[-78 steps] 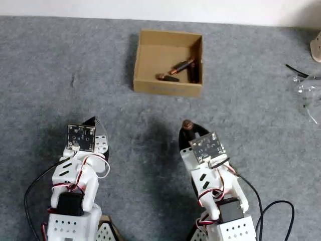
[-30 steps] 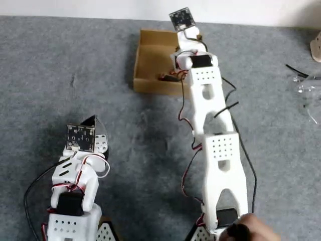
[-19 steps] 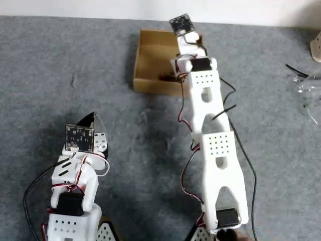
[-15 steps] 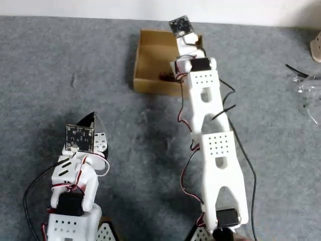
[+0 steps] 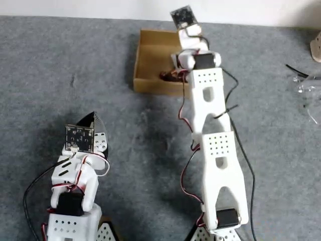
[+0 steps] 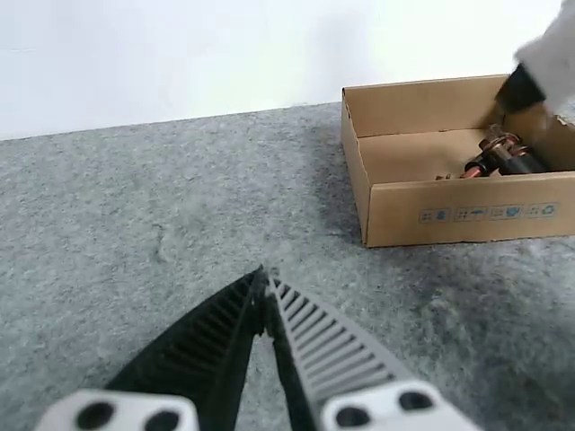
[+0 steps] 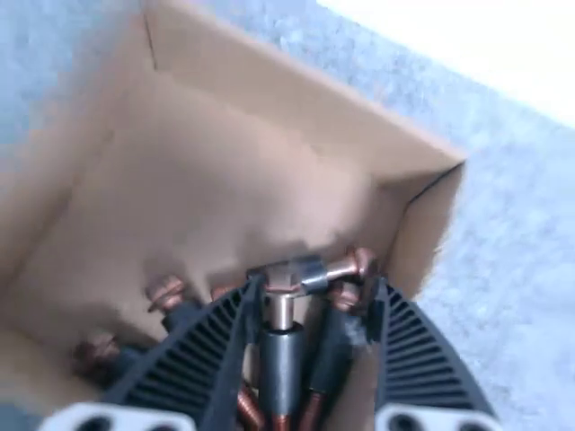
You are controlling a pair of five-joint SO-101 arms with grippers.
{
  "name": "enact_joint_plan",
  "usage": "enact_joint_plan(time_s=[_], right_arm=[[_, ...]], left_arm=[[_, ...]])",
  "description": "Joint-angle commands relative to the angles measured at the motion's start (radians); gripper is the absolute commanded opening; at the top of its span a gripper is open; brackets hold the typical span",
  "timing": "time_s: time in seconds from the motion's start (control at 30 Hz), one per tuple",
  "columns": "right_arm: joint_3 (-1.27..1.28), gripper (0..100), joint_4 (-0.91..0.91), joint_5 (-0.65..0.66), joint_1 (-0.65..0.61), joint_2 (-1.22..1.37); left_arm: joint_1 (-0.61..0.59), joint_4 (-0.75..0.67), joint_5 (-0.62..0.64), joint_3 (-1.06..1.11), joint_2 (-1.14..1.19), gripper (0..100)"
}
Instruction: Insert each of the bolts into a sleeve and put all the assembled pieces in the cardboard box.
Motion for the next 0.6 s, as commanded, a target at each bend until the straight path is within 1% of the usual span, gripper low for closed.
enact_joint_plan(time_s=[0.0,0.23,0.43,0.57], right_arm=[[-0.228,16.0,0.125,0.006,-0.007,-0.054],[-0.189,15.9,0.311,0.006,-0.015,-0.205],[-0.189,15.9,0.472,0.006,-0.088,-0.378],[-0.189,15.9,0.481,-0.005,-0.111,-0.493]], left_arm=[[0.018,-0.023,-0.003,0.021,-0.005,0],[0.018,-0.023,-0.003,0.021,-0.005,0],[0.018,-0.023,-0.003,0.021,-0.004,0],[0.018,-0.021,-0.003,0.021,-0.004,0]])
